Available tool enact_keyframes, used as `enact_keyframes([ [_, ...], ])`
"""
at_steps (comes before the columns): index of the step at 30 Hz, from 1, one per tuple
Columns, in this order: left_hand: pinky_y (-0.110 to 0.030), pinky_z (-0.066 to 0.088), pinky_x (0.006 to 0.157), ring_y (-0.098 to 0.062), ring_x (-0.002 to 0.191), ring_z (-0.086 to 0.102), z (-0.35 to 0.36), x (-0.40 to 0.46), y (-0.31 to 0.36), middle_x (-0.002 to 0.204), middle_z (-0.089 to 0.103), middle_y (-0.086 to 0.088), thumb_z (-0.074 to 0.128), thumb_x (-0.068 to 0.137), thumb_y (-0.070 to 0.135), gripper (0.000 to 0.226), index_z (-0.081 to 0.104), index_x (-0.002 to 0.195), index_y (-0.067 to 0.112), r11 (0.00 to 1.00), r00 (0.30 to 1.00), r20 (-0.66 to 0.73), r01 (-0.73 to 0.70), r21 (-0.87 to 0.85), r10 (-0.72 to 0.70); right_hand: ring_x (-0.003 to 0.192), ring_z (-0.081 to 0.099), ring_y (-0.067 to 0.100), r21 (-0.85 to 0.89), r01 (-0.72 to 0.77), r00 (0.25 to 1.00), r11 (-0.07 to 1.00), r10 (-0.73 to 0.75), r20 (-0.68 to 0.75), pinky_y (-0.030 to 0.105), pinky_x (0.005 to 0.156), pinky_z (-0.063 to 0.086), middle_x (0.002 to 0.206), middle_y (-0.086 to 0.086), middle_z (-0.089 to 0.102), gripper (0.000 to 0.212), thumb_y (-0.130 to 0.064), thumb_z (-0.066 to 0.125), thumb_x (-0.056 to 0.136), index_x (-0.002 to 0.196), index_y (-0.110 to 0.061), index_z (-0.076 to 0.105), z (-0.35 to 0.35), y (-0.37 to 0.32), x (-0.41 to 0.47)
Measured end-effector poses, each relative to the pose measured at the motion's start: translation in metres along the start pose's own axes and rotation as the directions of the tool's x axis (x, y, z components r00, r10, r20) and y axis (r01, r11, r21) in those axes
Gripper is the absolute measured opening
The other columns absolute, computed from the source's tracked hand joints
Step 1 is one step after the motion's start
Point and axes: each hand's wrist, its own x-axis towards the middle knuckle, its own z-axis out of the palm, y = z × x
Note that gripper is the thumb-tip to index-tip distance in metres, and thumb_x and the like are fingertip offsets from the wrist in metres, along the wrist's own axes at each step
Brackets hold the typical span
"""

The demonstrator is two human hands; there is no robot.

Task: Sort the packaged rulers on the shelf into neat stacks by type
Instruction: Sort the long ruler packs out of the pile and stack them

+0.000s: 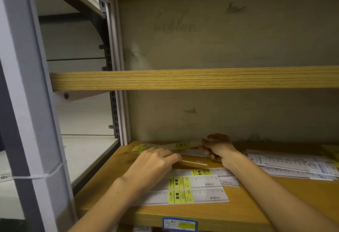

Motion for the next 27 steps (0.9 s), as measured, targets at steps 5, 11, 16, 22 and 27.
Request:
enact_keyframes([
  [5, -0.023, 0.055, 0.064, -0.011, 0.075, 0.068, 0.000, 0.004, 0.001, 0.086, 0.070, 0.006, 0.080, 0.073, 0.012, 0.040, 0.065, 0.108, 0.024, 0.999, 1.000, -0.004, -0.002, -0.037, 0.002, 0.034, 0.043, 0.007, -0.101, 0.066, 0.998, 0.993, -0.066, 0.006, 0.018, 0.033, 0.031, 0.070, 0.009, 0.069, 0.031, -0.017, 0.066, 0.091, 0.117, -0.012, 0.050, -0.006, 0.001, 0.001],
  [11, -0.028, 0.058, 0.066, -0.013, 0.078, 0.068, 0.001, 0.007, 0.001, 0.088, 0.070, 0.005, 0.072, 0.081, 0.009, 0.032, 0.064, 0.109, 0.023, 0.998, 1.000, -0.009, 0.011, -0.066, -0.011, 0.036, 0.049, 0.007, -0.340, 0.255, 0.959, 0.905, -0.281, -0.029, 0.019, 0.044, 0.041, 0.063, 0.005, 0.066, 0.035, -0.027, 0.070, 0.087, 0.113, -0.011, 0.054, -0.007, 0.011, 0.011],
  [16, -0.028, 0.058, 0.065, -0.014, 0.078, 0.068, 0.001, 0.006, 0.000, 0.088, 0.070, 0.004, 0.070, 0.082, 0.009, 0.031, 0.064, 0.109, 0.022, 0.997, 1.000, -0.008, 0.017, -0.069, -0.018, 0.081, 0.068, 0.021, -0.578, 0.213, 0.959, 0.788, -0.283, -0.032, 0.029, 0.075, 0.051, 0.098, 0.009, 0.069, 0.055, -0.051, 0.068, 0.082, 0.116, -0.012, 0.049, -0.009, 0.016, 0.022],
  [22, -0.025, 0.057, 0.067, -0.012, 0.080, 0.068, -0.003, 0.004, -0.001, 0.090, 0.070, 0.005, 0.069, 0.084, 0.010, 0.029, 0.065, 0.110, 0.023, 0.997, 1.000, -0.012, 0.024, -0.076, -0.025, 0.104, 0.059, 0.024, -0.711, 0.198, 0.955, 0.675, -0.297, -0.016, 0.028, 0.074, 0.042, 0.115, 0.006, 0.060, 0.060, -0.060, 0.061, 0.083, 0.119, -0.012, 0.052, -0.010, 0.017, 0.023],
  [27, -0.027, 0.057, 0.068, -0.013, 0.082, 0.068, -0.002, 0.002, -0.003, 0.091, 0.070, 0.004, 0.069, 0.084, 0.009, 0.030, 0.064, 0.110, 0.022, 0.997, 0.999, -0.004, 0.032, -0.072, -0.032, 0.097, 0.060, 0.023, -0.755, 0.197, 0.951, 0.626, -0.308, -0.007, 0.027, 0.070, 0.039, 0.100, 0.002, 0.057, 0.050, -0.060, 0.058, 0.086, 0.104, -0.013, 0.054, -0.011, 0.018, 0.022],
])
